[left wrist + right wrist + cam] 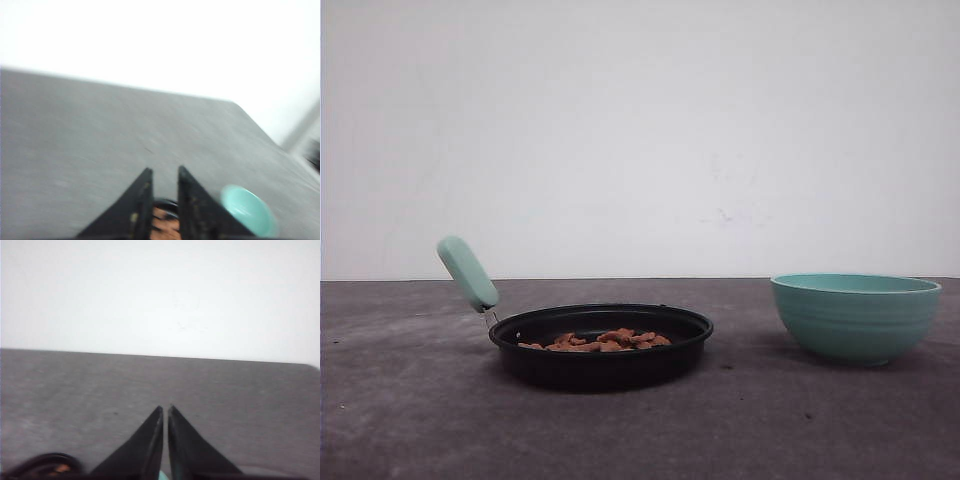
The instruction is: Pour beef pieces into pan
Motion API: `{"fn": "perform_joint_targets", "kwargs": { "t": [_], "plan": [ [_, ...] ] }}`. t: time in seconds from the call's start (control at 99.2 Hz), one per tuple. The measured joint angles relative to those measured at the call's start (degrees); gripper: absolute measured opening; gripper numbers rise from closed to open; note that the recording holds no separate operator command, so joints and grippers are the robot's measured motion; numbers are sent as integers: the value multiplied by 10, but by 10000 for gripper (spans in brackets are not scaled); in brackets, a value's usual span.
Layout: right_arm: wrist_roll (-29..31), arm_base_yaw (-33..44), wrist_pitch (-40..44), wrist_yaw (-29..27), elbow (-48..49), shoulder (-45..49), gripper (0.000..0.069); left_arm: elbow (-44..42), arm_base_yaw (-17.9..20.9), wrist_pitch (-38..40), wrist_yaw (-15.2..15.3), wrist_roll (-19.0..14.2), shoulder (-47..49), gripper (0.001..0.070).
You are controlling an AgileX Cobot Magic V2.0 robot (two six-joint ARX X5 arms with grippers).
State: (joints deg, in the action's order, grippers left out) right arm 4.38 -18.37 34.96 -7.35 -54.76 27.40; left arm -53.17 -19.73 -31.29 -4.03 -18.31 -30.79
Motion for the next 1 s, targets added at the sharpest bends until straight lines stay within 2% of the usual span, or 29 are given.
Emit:
{"fn": "perform_joint_targets", "kwargs": {
  "t": [0.101,0.161,0.303,0.393,0.494,0.998],
  "plan": [
    [-40,0,-1,-17,22,-4,15,0,0,-55,70,33,66,24],
    [-58,0,-2,-17,41,-8,14,0,0,-90,85,48,90,21],
    [-77,0,-23,-11,69,-7,14,0,0,-114,86,74,94,20],
    [-76,0,-50,20,69,-5,14,0,0,-114,86,81,90,20],
    [-70,0,-59,42,69,-7,14,0,0,-121,86,81,87,20],
    [-60,0,-60,43,69,-8,14,0,0,-142,86,80,87,20]
  ]
}}
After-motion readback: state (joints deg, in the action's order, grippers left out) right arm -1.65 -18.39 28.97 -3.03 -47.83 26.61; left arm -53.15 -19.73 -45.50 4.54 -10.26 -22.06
